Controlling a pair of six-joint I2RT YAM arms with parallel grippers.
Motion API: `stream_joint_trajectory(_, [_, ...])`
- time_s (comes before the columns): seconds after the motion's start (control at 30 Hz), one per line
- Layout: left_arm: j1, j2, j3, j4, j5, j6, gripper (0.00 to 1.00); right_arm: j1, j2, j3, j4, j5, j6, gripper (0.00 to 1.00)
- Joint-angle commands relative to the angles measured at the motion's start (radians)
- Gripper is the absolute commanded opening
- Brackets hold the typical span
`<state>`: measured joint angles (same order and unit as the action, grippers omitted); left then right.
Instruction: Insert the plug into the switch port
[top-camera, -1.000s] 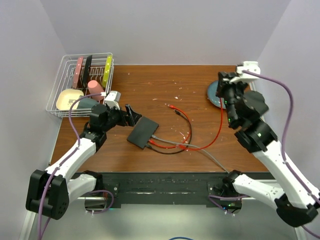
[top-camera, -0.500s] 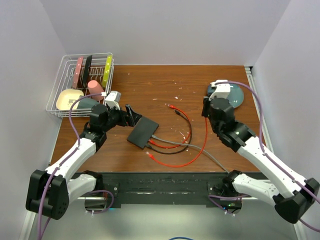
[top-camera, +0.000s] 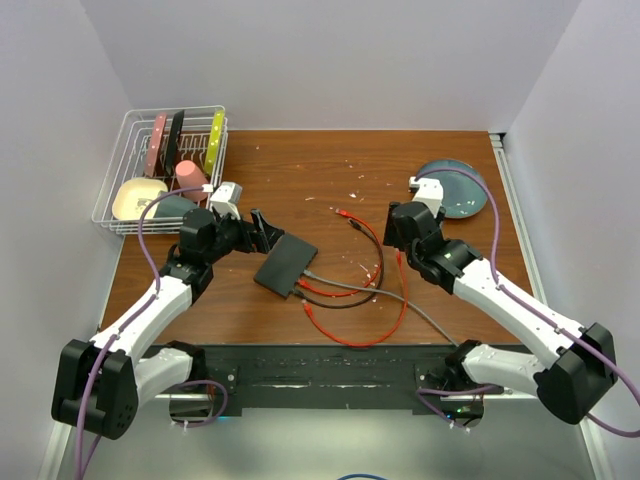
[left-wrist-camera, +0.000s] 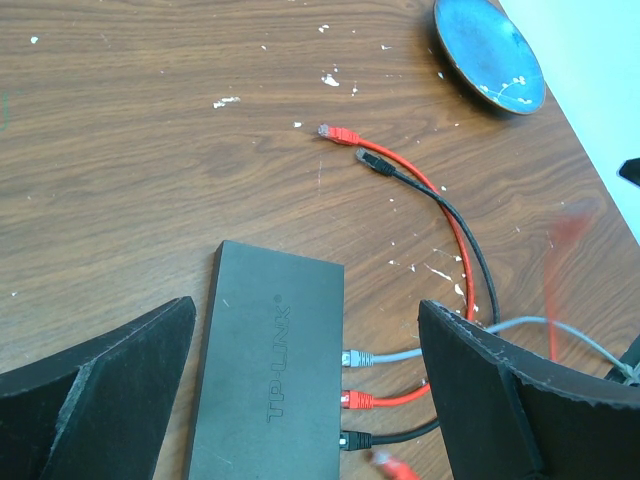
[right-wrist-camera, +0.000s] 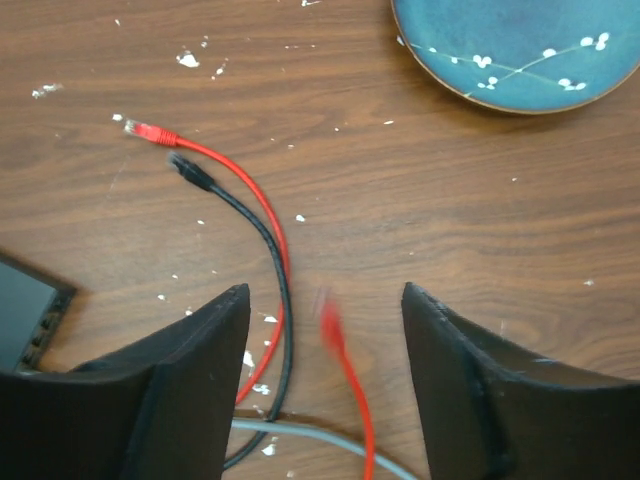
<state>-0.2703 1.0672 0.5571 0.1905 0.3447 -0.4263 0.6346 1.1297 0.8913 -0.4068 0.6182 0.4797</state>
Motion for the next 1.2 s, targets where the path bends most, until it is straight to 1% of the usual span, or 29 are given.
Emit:
stream_joint_trajectory(0.0, [0.005, -0.004, 0.027, 0.015, 0.010, 0.014, 0.98, 0.002, -0.027, 0.014, -0.007, 0.037, 0.020, 0.75])
stream_joint_trajectory(0.03, [0.005, -0.004, 0.027, 0.015, 0.008, 0.015, 0.98, 0.002, -0.039, 0.018, -0.003, 0.032, 0.011, 0.79])
stream_joint_trajectory(0.07, [0.005, -0.003, 0.029, 0.015, 0.007, 0.017, 0.98, 0.002, -0.044, 0.021, 0.009, 0.008, -0.004, 0.80])
stream_joint_trajectory(0.1, [0.005, -0.001, 0.030, 0.015, 0.007, 0.015, 0.98, 0.004, -0.045, 0.023, 0.022, -0.052, -0.036, 0.81])
stream_joint_trajectory(0.2, [0.005, 0.007, 0.033, 0.015, 0.007, 0.014, 0.98, 0.022, -0.035, 0.023, 0.055, -0.164, -0.067, 0.81])
stream_joint_trajectory(0.23, [0.005, 0.008, 0.033, 0.017, 0.007, 0.012, 0.98, 0.033, -0.015, 0.021, 0.068, -0.226, -0.070, 0.81])
stream_joint_trajectory(0.27, [0.005, 0.010, 0.035, 0.017, 0.005, 0.011, 0.98, 0.074, -0.002, 0.018, 0.075, -0.244, -0.079, 0.80])
stream_joint_trajectory(0.33, [0.005, 0.014, 0.035, 0.018, 0.005, 0.009, 0.98, 0.137, 0.024, 0.014, 0.100, -0.264, -0.088, 0.80])
stream_joint_trajectory(0.37, [0.005, 0.017, 0.035, 0.018, 0.005, 0.008, 0.98, 0.213, 0.056, 0.015, 0.105, -0.256, -0.101, 0.79])
stream_joint_trajectory(0.43, [0.005, 0.022, 0.035, 0.018, 0.002, 0.008, 0.98, 0.276, 0.102, 0.029, 0.121, -0.264, -0.102, 0.78])
stream_joint_trajectory(0.47, [0.005, 0.022, 0.035, 0.018, 0.000, 0.008, 0.98, 0.321, 0.155, 0.038, 0.118, -0.291, -0.102, 0.77])
stream_joint_trajectory(0.57, [0.005, 0.028, 0.035, 0.013, -0.007, 0.008, 0.98, 0.399, 0.229, 0.061, 0.131, -0.321, -0.093, 0.73])
stream_joint_trajectory(0.63, [0.005, 0.027, 0.036, 0.006, -0.019, 0.009, 0.98, 0.434, 0.292, 0.066, 0.143, -0.324, -0.069, 0.68])
stream_joint_trajectory(0.67, [0.005, 0.025, 0.038, 0.000, -0.027, 0.012, 0.98, 0.468, 0.304, 0.066, 0.151, -0.325, -0.061, 0.67])
stream_joint_trajectory(0.83, [0.005, 0.016, 0.044, -0.020, -0.065, 0.008, 0.98, 0.539, 0.393, 0.055, 0.197, -0.325, -0.016, 0.65])
stream_joint_trajectory(0.93, [0.005, 0.017, 0.046, -0.033, -0.075, 0.003, 0.98, 0.562, 0.433, 0.066, 0.198, -0.328, -0.012, 0.59])
stream_joint_trajectory(1.0, [0.006, 0.022, 0.044, -0.029, -0.075, 0.001, 0.98, 0.577, 0.441, 0.069, 0.200, -0.327, -0.009, 0.56])
stream_joint_trajectory(1.17, [0.008, 0.031, 0.044, -0.025, -0.073, 0.000, 0.98, 0.591, 0.462, 0.063, 0.201, -0.322, 0.014, 0.54])
